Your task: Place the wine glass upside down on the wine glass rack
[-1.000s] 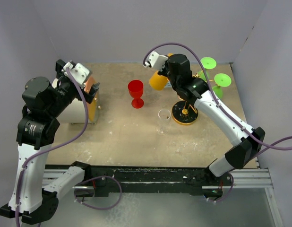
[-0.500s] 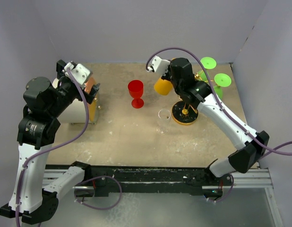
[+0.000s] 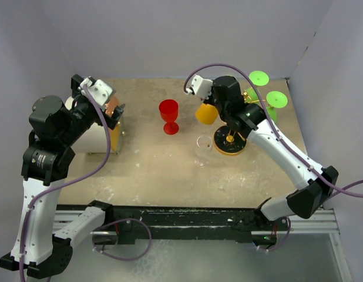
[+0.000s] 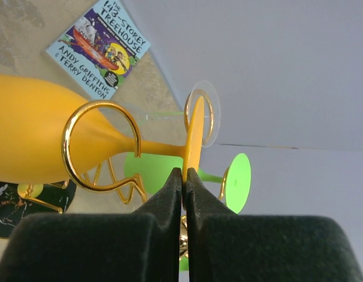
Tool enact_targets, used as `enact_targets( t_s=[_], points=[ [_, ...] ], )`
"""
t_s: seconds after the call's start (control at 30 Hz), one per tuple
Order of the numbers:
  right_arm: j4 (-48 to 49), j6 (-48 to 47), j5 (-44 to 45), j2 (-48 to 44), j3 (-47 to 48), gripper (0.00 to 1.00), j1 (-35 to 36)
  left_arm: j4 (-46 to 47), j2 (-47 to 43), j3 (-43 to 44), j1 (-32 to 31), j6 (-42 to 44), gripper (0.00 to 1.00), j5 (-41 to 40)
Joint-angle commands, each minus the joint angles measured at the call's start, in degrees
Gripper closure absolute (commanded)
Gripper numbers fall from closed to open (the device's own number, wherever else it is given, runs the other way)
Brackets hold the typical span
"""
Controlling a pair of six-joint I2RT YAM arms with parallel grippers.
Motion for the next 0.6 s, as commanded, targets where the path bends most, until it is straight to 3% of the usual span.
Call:
enact_targets(
  t_s=[0.0,0.57],
  points=[
    [-0.4,1.1,2.2,-2.8,-0.3,1.0,0.0,1.9,-0.3,0.0,0.4,0.8,0.01,1.1],
    [-1.7,1.4,4.2,-3.2,-0.4,1.0,0.1,2.1,-0.5,-1.2,0.5,0.7,0.01,1.8]
  ],
)
